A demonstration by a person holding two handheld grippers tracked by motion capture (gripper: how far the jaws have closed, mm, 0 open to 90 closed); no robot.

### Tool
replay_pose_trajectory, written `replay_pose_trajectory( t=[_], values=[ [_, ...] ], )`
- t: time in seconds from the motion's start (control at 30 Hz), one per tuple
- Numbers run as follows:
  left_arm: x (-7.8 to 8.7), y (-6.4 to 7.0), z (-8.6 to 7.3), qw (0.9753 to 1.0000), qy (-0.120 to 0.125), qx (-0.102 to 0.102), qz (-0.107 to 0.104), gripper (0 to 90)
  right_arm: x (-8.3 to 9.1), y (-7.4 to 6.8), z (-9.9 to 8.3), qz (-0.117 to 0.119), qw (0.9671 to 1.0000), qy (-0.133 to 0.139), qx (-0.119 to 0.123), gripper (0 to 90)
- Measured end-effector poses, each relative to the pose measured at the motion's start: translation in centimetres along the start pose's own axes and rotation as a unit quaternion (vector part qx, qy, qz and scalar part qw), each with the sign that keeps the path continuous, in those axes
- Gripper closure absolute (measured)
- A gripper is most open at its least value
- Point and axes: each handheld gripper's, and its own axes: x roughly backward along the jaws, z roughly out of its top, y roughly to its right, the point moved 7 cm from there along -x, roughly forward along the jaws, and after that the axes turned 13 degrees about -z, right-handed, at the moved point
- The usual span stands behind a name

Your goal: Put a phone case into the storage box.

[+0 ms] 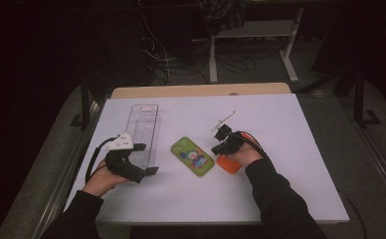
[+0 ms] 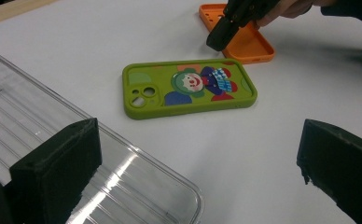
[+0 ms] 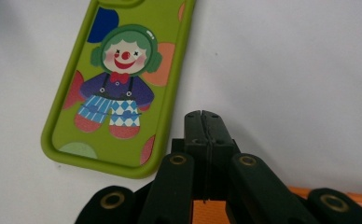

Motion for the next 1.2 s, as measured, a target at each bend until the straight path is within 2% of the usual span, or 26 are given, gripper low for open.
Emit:
replay_pose_trajectory(
  t=[0.2,0.3,0.73,0.9,1.2],
  values=[
    [0.0,0.0,0.0,1.0000,-0.001,0.001,0.000,0.0,-0.4,-0.2,-0.5,-0.001,0.9997,-0.023,0.005,88.2],
    [0.0,0.1,0.0,1.0000,0.000,0.003,-0.001,0.0,-0.3,-0.2,-0.8,-0.003,0.9996,-0.024,0.013,88.2],
    [-0.1,0.3,-0.1,1.0000,-0.003,0.007,-0.003,0.0,1.5,-0.2,-3.2,0.001,0.9995,-0.031,0.009,88.3],
    [-0.1,0.2,-0.2,0.9999,-0.014,-0.004,-0.004,0.0,2.7,0.2,-5.1,-0.006,0.9993,-0.036,0.008,88.3],
    [-0.1,0.3,-0.2,0.9999,-0.010,-0.002,-0.004,0.0,4.1,1.6,-7.4,-0.017,0.9990,-0.040,-0.004,88.4]
  ],
)
